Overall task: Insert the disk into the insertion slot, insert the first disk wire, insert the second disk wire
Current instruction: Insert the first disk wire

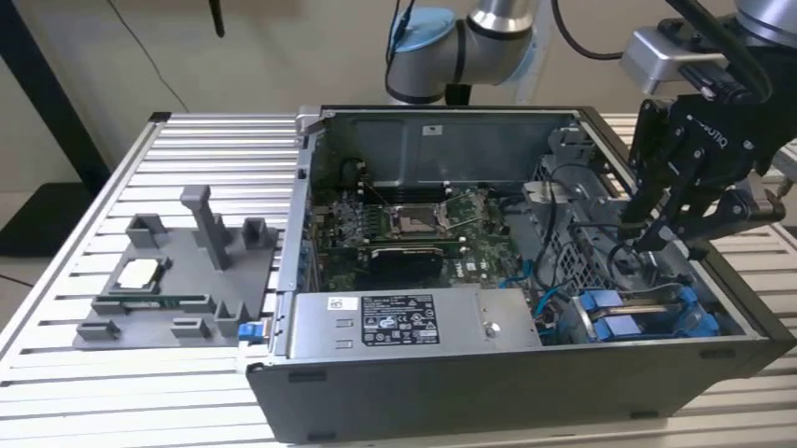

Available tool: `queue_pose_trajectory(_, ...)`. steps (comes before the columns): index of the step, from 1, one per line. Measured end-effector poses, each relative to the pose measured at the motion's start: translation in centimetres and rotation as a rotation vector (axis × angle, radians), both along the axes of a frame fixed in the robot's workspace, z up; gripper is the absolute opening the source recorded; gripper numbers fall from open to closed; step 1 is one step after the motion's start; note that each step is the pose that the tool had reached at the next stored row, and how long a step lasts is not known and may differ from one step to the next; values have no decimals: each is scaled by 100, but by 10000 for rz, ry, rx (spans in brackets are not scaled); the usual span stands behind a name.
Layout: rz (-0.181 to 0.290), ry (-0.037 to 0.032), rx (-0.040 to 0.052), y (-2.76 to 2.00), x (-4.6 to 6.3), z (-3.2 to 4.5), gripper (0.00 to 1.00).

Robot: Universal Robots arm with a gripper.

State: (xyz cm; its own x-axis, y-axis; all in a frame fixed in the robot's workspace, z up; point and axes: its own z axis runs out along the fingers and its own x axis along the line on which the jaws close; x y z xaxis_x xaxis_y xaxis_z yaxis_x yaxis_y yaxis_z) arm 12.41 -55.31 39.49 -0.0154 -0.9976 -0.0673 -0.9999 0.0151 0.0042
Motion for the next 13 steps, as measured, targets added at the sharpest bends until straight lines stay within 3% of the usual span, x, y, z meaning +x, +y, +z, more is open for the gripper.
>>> queue_pose_trajectory(7, 2, -300, 61, 88, -24, -41, 40)
queue_pose_trajectory(13, 11, -479, 61, 132, -56, -74, 40)
